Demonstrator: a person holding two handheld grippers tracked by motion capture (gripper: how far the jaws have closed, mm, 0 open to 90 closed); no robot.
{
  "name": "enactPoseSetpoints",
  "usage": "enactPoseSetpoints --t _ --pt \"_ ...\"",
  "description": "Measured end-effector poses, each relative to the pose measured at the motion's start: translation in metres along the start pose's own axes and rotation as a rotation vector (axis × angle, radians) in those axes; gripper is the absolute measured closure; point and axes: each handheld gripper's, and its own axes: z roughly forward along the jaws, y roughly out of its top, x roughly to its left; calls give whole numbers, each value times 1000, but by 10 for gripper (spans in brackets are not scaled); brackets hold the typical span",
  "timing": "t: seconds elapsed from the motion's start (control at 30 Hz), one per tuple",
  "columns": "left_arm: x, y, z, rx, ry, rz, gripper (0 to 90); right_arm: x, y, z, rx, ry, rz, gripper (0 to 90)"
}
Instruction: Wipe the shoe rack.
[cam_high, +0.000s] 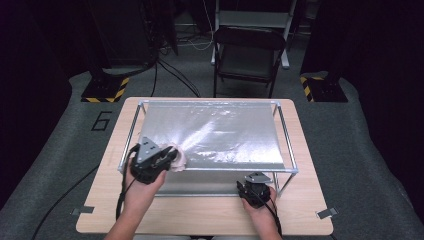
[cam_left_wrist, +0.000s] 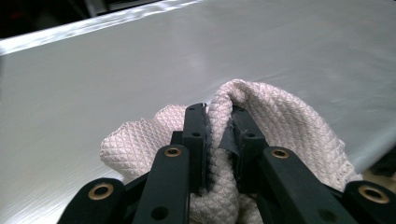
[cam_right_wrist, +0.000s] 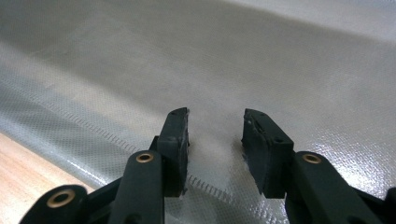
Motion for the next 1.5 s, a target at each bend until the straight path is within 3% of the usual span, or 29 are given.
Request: enactPoseSetpoints --t 0.07,0.1,0.13,0.17,0.23,0.3,0.43,0.53,0.6,0.67,0.73,0.77,0.8,0.87,0.9,0.97,1.03,1.13,1.17,1.2,1.23,1.27,1.3,1.37,1.4,1.43,1.5 --pt "-4 2 2 8 12 23 785 -1 0 0 3 1 -12 605" --pt "2 0 0 2 -19 -1 785 -2 0 1 -1 1 -1 605" --pt "2 0 0 2 -19 -1 785 -2 0 1 -1 1 -1 605" --pt "10 -2 -5 16 -14 -3 786 -4 0 1 -8 -6 -20 605" --pt "18 -5 -12 27 26 12 786 -4 0 1 -8 -5 -19 605" --pt "23 -7 -15 27 38 7 787 -4 0 1 -3 3 -16 605" --pt "48 -16 -32 38 122 -40 787 -4 0 1 -2 5 -15 605" --pt "57 -20 -37 31 114 -90 788 -4 0 1 -6 0 -18 605" --pt "50 -18 -32 37 139 -64 788 -3 0 1 -3 9 -14 605" --pt "40 -14 -23 32 94 -54 789 -2 0 1 -1 2 -3 605" --pt "18 -3 -7 42 28 -11 788 -2 0 1 -1 2 -3 605" --pt "10 1 -1 36 -5 -17 788 -4 0 1 -3 5 -16 605" --pt "10 1 -1 36 -5 -17 788 -4 0 1 -3 5 -16 605" --pt "-7 8 11 26 -43 2 788 -4 0 1 -7 -5 -19 605" --pt "-15 10 15 26 -56 9 788 -4 0 2 3 11 -10 605" --pt "-27 14 21 26 -50 40 788 -4 0 1 4 10 -14 605" --pt "-26 14 21 21 -54 34 787 -4 0 1 6 4 -17 605" --pt "-15 10 16 23 -65 20 787 -4 0 2 4 17 -9 605" --pt "-5 7 9 31 -35 28 787 -3 0 1 -4 11 -20 604" --pt "-5 7 9 31 -35 28 787 -3 0 1 -4 11 -20 604" --pt "8 1 1 36 -8 11 787 -3 0 1 -2 12 -5 605" --pt "8 1 1 36 -8 11 787 -3 0 1 -2 12 -5 605" --pt "17 -1 -5 50 1 5 787 -3 0 1 -2 12 -4 604" --pt "42 -10 -22 56 62 -34 788 -2 0 1 -5 18 -1 605" --pt "42 -10 -22 56 62 -34 787 -2 0 1 -5 18 -1 605" --pt "55 -15 -30 58 93 -67 788 -2 0 0 -2 19 7 604" --pt "61 -17 -33 56 84 -99 788 -2 0 0 -3 18 5 604"
